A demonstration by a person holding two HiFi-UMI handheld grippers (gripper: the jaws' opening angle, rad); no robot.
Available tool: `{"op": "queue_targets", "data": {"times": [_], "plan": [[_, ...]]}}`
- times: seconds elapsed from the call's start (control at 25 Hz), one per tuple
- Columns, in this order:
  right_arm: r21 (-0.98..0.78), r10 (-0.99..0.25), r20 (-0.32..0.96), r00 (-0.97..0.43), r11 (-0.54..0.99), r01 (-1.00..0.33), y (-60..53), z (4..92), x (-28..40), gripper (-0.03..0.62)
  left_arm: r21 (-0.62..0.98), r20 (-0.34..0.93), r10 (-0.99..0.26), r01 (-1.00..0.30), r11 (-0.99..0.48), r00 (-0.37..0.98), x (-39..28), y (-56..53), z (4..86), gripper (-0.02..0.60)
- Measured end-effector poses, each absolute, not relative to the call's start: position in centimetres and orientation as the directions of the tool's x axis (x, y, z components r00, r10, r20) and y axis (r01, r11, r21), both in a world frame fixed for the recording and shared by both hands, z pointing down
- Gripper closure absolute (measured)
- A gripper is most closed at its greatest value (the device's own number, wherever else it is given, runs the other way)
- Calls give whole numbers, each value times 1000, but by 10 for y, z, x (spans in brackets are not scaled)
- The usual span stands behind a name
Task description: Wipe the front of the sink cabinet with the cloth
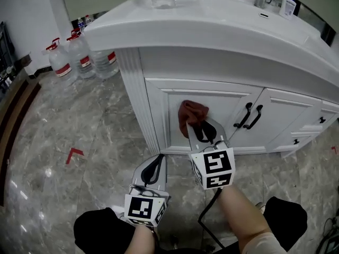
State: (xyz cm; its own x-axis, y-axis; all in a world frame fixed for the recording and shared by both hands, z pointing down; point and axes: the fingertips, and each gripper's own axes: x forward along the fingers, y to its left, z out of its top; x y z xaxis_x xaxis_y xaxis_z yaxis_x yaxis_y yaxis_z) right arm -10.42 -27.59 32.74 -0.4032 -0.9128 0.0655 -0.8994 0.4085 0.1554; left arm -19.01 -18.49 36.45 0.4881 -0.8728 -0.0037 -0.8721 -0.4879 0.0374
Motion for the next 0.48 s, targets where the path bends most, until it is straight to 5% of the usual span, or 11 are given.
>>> {"op": "queue_targets", "data": {"times": [0.48], "plan": [[-7, -975, 85, -206, 206, -978, -263, 338, 14, 499, -47, -12, -831, -831, -554, 555, -143, -189, 361, 580]]}}
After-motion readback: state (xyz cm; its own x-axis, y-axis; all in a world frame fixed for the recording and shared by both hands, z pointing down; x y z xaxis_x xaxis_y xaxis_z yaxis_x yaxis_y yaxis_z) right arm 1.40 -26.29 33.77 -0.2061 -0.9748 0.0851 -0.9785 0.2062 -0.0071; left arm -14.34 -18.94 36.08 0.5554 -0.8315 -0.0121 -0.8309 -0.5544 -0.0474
